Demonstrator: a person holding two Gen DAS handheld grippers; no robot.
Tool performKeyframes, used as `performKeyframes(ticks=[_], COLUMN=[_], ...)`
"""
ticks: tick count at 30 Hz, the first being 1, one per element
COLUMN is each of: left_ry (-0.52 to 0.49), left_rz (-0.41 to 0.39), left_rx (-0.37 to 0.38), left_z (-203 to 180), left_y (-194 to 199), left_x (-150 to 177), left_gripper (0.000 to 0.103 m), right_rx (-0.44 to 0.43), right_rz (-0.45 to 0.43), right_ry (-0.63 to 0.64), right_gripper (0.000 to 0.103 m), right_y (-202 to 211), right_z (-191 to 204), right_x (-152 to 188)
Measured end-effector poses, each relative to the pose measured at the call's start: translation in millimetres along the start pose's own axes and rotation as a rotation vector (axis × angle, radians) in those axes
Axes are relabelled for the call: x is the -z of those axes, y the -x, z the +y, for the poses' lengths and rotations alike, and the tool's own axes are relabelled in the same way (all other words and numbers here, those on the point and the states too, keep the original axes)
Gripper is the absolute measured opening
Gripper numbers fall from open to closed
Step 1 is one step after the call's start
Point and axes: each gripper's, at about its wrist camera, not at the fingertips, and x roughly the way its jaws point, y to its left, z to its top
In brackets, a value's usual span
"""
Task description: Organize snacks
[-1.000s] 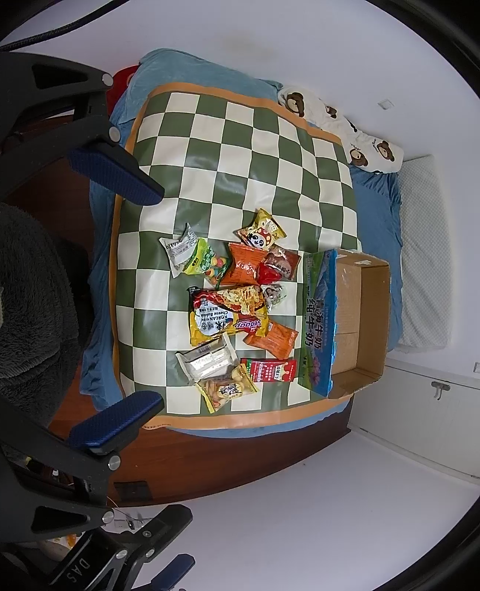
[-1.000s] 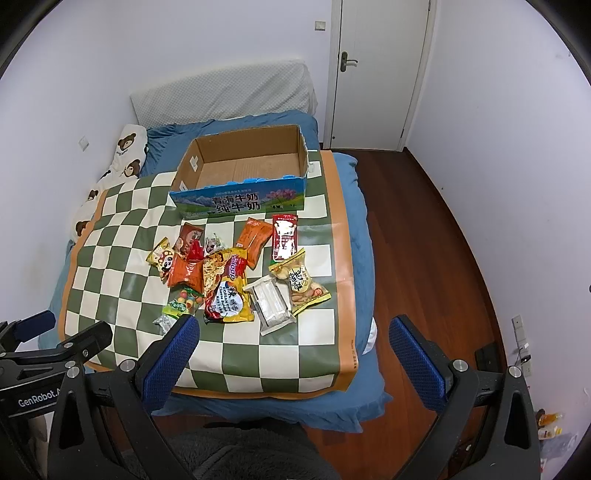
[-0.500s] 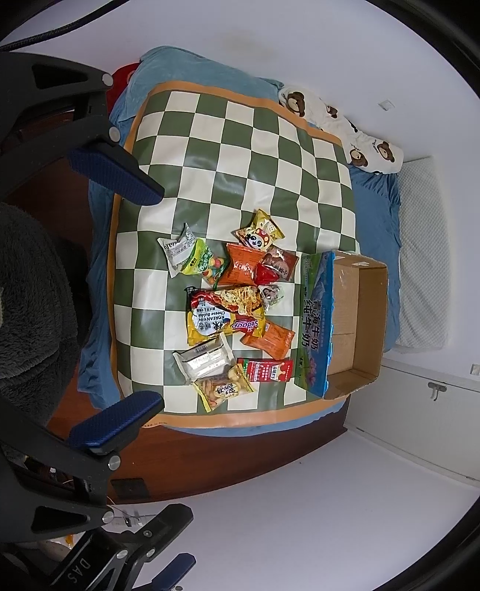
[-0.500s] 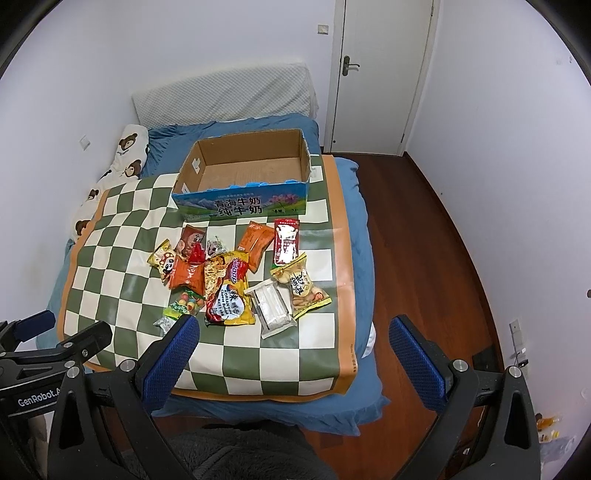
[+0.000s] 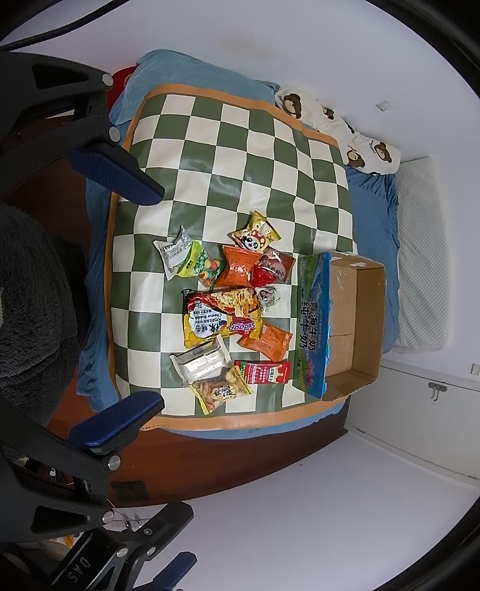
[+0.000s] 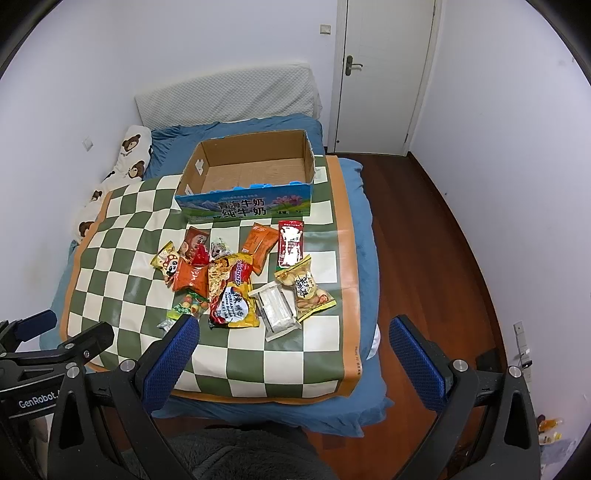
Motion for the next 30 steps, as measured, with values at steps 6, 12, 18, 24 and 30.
performKeyframes(ticks=[6, 12, 18, 24, 30], left_ry=[0.001, 0.043, 0.123, 0.131, 0.169], left_rz=[0.005, -0.03, 0.021, 0.151, 0.308], left_rx=[0.001, -0.025, -0.087, -0.14, -0.136], left_z=[-1.1, 12.4, 45.6, 77.2, 109.1], left_y=[-2.5, -24.0, -95.8, -186.6, -271.3], left_x=[-3.7, -13.1, -34.3, -41.8, -38.3], left_gripper=[0.103, 0.103, 0.103, 0.103, 0.103], right_rx=[-0.006, -0.018, -0.084, -0.15, -0.171], right_rz=[0.007, 0.022, 0.114, 0.269, 0.394], right_ry=[-0.006, -0.028, -0.041, -0.016, 0.017], right_gripper=[0.103, 0.103, 0.103, 0.103, 0.103], right_y=[-3.8, -25.3, -110.5, -221.0, -316.6], right_z=[2.3, 2.3, 15.2, 54.3, 88.0], right_x=[3.5, 0.9, -9.7, -8.4, -1.2])
